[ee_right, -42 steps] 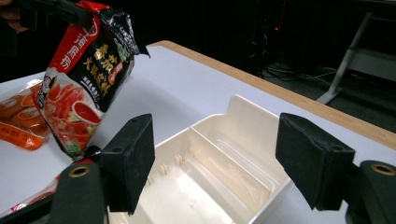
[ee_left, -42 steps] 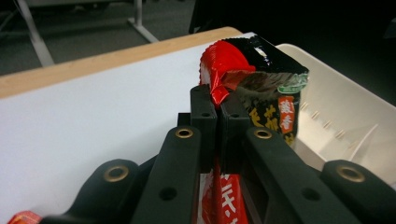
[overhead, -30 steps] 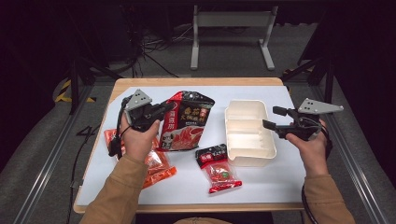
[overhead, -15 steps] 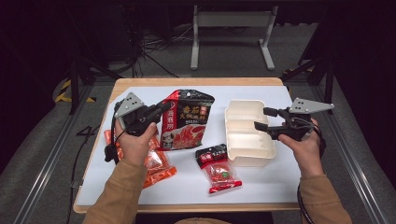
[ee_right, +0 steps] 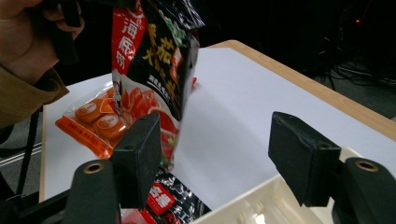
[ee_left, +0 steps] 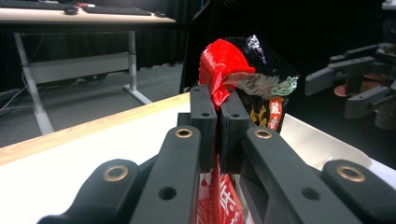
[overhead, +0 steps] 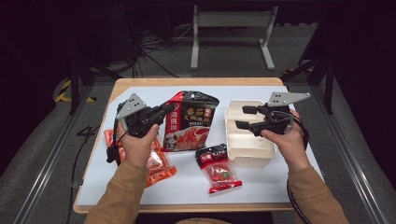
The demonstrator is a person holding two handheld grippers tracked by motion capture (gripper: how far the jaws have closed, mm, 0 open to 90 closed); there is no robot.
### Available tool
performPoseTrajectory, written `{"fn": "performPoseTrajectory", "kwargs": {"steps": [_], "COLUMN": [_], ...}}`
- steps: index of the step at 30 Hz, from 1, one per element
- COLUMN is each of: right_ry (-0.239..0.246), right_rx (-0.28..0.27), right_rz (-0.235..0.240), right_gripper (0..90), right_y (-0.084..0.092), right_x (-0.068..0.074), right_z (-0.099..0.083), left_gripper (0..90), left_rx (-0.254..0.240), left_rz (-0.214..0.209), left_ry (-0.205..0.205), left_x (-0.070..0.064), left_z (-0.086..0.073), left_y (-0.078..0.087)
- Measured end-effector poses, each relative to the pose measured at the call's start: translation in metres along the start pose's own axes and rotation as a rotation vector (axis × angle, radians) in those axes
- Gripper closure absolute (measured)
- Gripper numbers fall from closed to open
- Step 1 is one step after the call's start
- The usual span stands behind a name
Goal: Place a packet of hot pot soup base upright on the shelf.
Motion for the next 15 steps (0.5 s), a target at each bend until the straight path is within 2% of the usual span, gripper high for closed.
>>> {"fn": "performPoseTrajectory", "kwargs": {"steps": [4, 15], "right_ry": [-0.009, -0.012], "right_rx": [0.024, 0.056], "right_rz": [0.036, 0.084], "right_gripper": [36.2, 40.2], "right_y": [-0.013, -0.038], "right_x": [0.005, 0.014], "right_z": [0.006, 0.013], "left_gripper": [87.1, 87.1], "left_rx": [-0.001, -0.01], "left_rz": [-0.01, -0.033], "left_ry": [0.001, 0.001], "left_x": [-0.004, -0.012], "left_z": [-0.001, 0.001], "left_y": [-0.001, -0.001]}}
Point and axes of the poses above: each handheld gripper's, and its own axes: y roughly backward along the jaws, z roughly out of its top, x roughly to its left, the point moved 9 cm from there along -y, roughly forward along the jaws, and after that the axes turned 13 degrees about -x, right-handed, at the moved point
